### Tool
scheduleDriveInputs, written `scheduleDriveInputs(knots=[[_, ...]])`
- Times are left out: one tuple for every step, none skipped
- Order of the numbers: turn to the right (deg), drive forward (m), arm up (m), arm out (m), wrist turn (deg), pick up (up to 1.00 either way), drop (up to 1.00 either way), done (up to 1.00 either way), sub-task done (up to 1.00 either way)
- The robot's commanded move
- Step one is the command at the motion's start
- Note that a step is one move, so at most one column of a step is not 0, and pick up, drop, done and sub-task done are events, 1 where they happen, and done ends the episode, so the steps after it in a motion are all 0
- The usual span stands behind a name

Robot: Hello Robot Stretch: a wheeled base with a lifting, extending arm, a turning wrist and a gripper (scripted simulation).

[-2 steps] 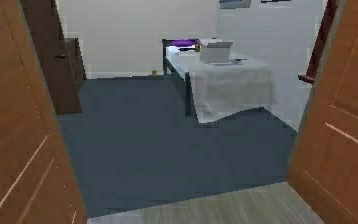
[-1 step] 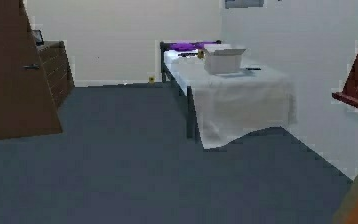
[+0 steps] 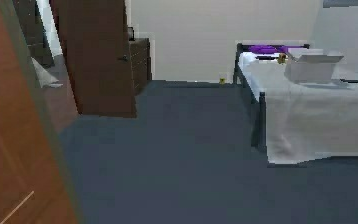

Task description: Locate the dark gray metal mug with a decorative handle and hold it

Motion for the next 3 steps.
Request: scheduleDriveInputs(knots=[[0.0,0.8,0.0,0.0,0.0,0.0,0.0,0.0,0.0],[-45.0,0.0,0.0,0.0,0.0,0.0,0.0,0.0,0.0],[-3.0,0.0,0.0,0.0,0.0,0.0,0.0,0.0,0.0]])
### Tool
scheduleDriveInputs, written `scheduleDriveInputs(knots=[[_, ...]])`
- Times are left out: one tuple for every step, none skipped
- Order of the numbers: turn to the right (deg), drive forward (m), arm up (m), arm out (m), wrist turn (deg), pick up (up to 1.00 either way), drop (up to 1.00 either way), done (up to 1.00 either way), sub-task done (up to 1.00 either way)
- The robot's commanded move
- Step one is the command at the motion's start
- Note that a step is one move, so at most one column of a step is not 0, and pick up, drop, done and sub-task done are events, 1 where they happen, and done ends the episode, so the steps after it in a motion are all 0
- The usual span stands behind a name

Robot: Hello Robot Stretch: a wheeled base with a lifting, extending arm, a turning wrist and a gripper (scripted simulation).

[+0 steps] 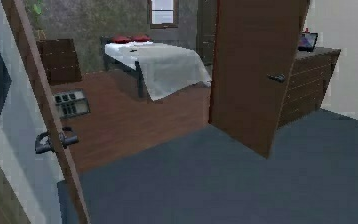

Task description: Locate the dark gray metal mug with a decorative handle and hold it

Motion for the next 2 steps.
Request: scheduleDriveInputs(knots=[[0.0,1.0,0.0,0.0,0.0,0.0,0.0,0.0,0.0],[0.0,1.0,0.0,0.0,0.0,0.0,0.0,0.0,0.0]])
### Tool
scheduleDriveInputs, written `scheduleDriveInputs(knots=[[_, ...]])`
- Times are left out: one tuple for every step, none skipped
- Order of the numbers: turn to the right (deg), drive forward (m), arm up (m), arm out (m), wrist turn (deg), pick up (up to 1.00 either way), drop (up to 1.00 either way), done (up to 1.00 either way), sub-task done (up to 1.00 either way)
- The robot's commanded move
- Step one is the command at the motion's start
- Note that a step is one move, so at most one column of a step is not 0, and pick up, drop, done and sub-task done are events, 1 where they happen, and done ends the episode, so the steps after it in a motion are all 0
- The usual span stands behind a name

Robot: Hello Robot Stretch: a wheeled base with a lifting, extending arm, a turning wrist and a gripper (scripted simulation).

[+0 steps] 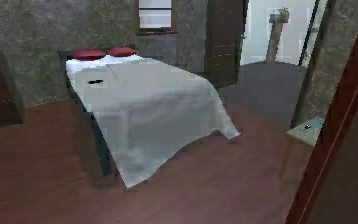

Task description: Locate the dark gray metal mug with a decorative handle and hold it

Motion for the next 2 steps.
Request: scheduleDriveInputs(knots=[[0.0,0.45,0.0,0.0,0.0,0.0,0.0,0.0,0.0],[12.0,0.0,0.0,0.0,0.0,0.0,0.0,0.0,0.0]])
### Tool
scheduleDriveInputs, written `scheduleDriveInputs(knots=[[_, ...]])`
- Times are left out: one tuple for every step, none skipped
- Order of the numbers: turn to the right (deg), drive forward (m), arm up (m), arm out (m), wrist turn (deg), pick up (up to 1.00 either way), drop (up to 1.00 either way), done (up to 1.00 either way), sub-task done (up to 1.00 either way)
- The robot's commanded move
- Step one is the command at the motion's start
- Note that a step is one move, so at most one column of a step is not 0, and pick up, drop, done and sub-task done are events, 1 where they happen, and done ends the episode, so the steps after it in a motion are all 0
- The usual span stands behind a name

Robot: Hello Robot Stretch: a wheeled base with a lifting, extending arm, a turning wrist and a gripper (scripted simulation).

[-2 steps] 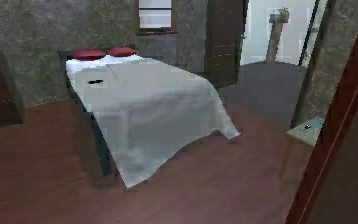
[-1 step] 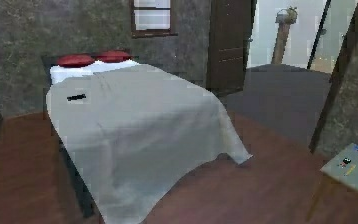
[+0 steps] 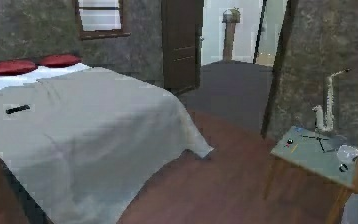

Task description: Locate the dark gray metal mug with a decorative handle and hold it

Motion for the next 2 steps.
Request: scheduleDriveInputs(knots=[[0.0,0.35,0.0,0.0,0.0,0.0,0.0,0.0,0.0],[39.0,0.0,0.0,0.0,0.0,0.0,0.0,0.0,0.0]])
